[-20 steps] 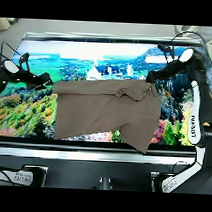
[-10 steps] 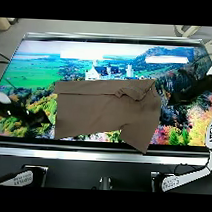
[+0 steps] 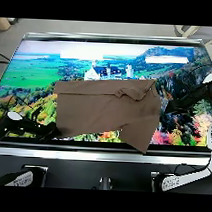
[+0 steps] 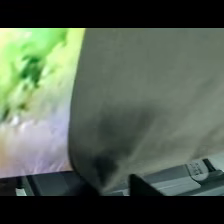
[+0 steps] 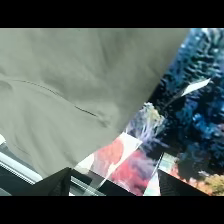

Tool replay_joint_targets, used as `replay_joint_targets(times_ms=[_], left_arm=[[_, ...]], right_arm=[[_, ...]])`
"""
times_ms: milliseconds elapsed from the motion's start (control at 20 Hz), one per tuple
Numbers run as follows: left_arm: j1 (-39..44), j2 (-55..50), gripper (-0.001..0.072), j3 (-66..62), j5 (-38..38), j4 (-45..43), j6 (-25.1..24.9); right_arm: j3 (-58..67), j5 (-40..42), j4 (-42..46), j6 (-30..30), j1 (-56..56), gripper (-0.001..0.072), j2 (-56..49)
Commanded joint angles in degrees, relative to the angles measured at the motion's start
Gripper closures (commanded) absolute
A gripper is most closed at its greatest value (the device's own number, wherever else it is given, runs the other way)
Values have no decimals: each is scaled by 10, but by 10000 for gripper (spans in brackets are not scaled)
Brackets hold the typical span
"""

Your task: Fold the shirts.

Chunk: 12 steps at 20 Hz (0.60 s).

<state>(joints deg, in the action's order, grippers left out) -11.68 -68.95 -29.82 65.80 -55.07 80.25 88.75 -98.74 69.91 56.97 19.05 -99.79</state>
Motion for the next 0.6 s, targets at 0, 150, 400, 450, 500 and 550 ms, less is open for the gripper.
replay_joint_targets(times_ms=[0, 150, 400, 450, 500, 550], left_arm=[[22, -7, 612, 8, -51, 3, 23], [21, -7, 683, 5, -52, 3, 22], [21, 21, 683, -1, -48, 3, 15], [21, 30, 683, -1, -48, 3, 15], [21, 36, 683, -1, -49, 3, 15], [21, 40, 683, -2, -49, 3, 15]], right_arm=[[-4, 11, 14, -1, 0, 160, 0], [-27, 51, 9, -6, 0, 160, 0], [-102, 134, -27, -9, 0, 162, -6], [-115, 135, -46, -9, 0, 163, -11], [-129, 134, -58, -9, 0, 191, -16], [-143, 137, -61, -9, 0, 229, -20]])
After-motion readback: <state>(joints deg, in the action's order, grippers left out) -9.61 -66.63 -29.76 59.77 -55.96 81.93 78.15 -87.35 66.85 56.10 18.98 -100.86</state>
